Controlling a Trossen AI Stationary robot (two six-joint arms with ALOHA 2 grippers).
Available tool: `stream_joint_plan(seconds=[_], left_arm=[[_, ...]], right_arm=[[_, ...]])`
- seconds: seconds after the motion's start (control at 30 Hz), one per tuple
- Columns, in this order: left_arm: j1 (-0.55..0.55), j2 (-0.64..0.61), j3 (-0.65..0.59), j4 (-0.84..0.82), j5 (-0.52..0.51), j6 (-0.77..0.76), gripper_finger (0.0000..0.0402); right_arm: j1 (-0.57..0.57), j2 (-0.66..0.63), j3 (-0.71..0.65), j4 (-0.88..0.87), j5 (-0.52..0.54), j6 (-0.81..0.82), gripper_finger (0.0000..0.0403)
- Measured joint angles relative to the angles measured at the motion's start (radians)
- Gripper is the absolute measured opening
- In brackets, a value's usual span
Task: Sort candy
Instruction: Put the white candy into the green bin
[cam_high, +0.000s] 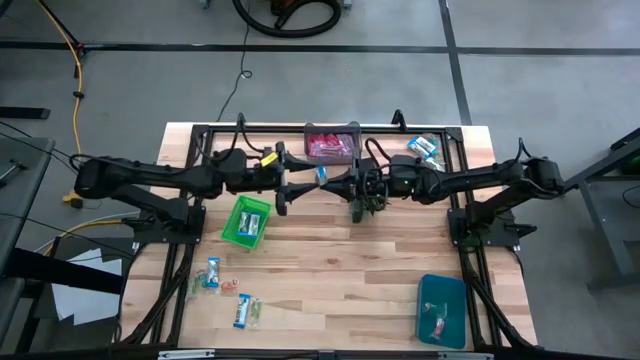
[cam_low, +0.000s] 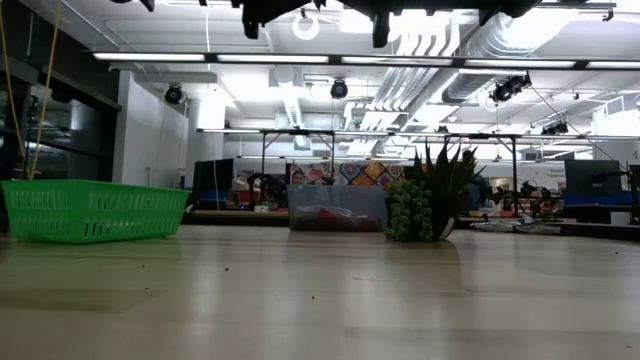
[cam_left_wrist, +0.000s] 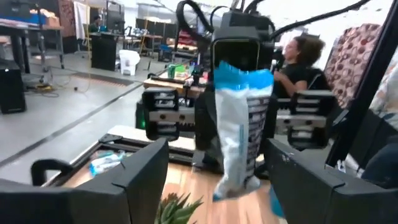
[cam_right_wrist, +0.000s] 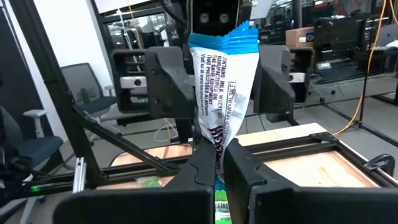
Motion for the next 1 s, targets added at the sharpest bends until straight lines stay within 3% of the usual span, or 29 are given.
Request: stream_joint_plan(seconds=[0.17,0.47,0.63,0.87,1.0], left_arm=[[0.0,0.03,0.0,0.055,0.071,-0.019,0.0251],[0.0,0.04,0.0,0.082,0.076,-0.019,0.0237],[0.0,0.04,0.0,0.078,0.075,-0.017,0.0169],[0.001,0.04,0.0,0.071,0.072,-0.017,0.0018],[0.001,0.027,0.0,0.048,0.065,-0.008,0.0011]], right_arm=[[0.0,0.0,0.0,-0.031,-0.001,0.006,0.0],[0.001,0.0,0.0,-0.079,-0.019,0.028,0.0],[0.001,0.0,0.0,-0.097,-0.02,0.032,0.0013],[0.001,0.0,0.0,-0.099,-0.019,0.038,0.0044],[-0.001,-0.004,0.0,-0.102,-0.018,0.066,0.0084]])
